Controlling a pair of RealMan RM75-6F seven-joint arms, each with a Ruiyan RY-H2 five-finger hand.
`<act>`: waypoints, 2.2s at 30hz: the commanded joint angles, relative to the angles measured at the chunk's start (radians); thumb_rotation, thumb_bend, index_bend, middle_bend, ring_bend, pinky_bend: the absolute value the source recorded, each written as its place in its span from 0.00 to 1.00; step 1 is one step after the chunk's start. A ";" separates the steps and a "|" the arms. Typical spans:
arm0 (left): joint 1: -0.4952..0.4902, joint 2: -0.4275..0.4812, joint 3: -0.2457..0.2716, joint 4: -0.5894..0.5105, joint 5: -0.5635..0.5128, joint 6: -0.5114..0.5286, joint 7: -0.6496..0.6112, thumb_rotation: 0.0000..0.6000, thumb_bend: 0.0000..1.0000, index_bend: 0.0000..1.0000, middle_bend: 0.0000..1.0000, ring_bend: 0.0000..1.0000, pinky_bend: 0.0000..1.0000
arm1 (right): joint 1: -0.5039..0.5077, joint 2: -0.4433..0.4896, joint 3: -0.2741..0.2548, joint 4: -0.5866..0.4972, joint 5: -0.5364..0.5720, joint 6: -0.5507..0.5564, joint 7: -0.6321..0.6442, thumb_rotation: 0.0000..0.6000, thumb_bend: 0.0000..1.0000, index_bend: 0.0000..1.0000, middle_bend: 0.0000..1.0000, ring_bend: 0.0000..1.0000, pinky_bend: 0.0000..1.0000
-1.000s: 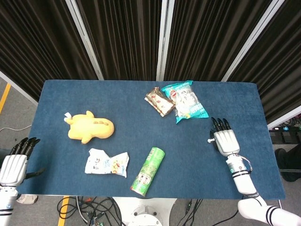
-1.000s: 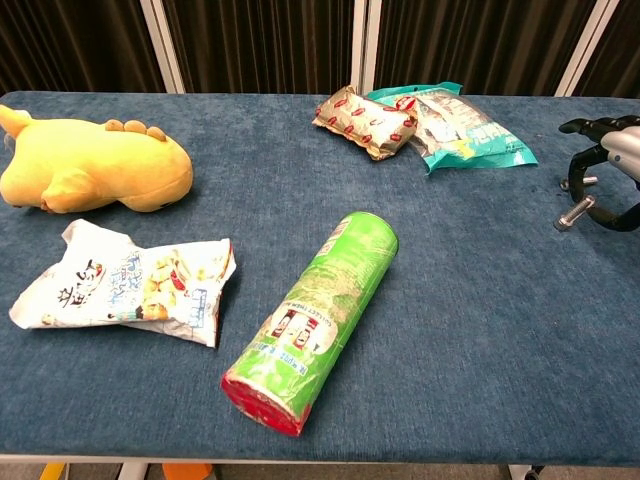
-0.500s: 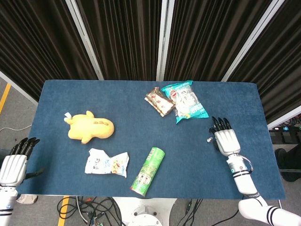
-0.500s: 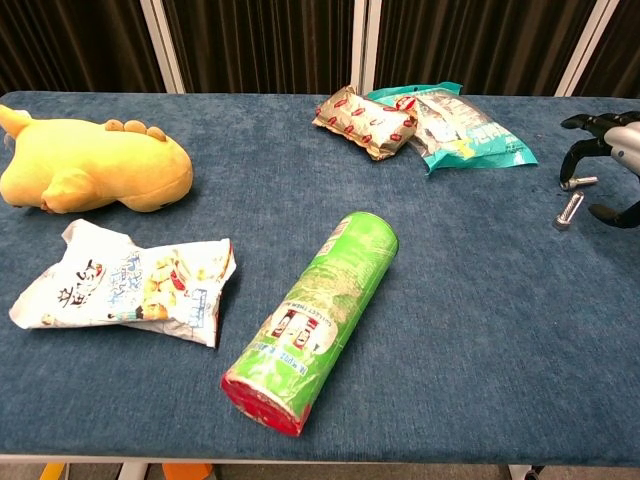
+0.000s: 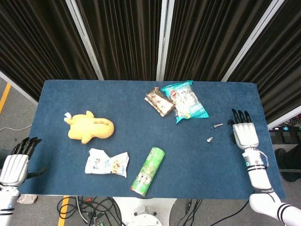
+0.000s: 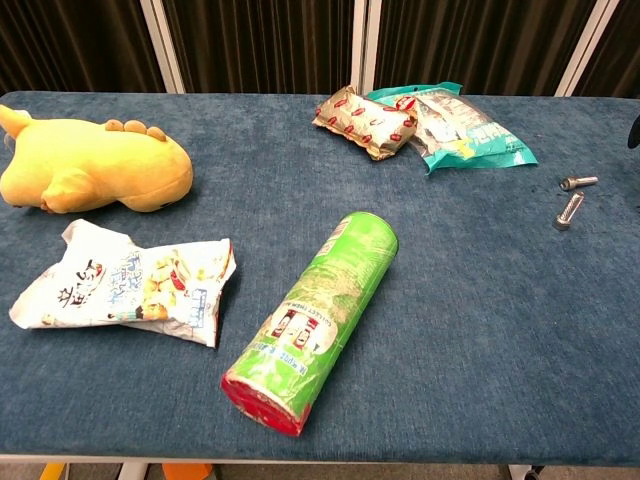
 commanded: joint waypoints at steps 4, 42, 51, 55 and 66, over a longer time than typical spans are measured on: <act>-0.001 0.003 0.000 -0.007 -0.004 -0.004 0.010 1.00 0.00 0.14 0.12 0.05 0.17 | 0.071 -0.080 0.001 0.209 -0.011 -0.114 0.105 1.00 0.28 0.32 0.03 0.00 0.00; -0.004 0.006 -0.003 -0.006 -0.016 -0.017 0.013 1.00 0.00 0.14 0.12 0.05 0.17 | 0.137 -0.268 -0.031 0.536 -0.097 -0.195 0.330 1.00 0.31 0.49 0.04 0.00 0.00; -0.006 0.006 -0.002 -0.008 -0.015 -0.019 0.016 1.00 0.00 0.14 0.12 0.05 0.17 | 0.132 -0.270 -0.028 0.539 -0.097 -0.189 0.332 1.00 0.32 0.51 0.05 0.00 0.00; -0.005 0.006 -0.001 -0.008 -0.015 -0.019 0.016 1.00 0.00 0.14 0.12 0.05 0.17 | 0.132 -0.272 -0.025 0.541 -0.097 -0.186 0.331 1.00 0.32 0.52 0.05 0.00 0.00; -0.005 0.004 -0.001 -0.004 -0.014 -0.019 0.012 1.00 0.00 0.14 0.12 0.05 0.17 | 0.123 -0.257 -0.016 0.518 -0.101 -0.146 0.333 1.00 0.32 0.56 0.06 0.00 0.00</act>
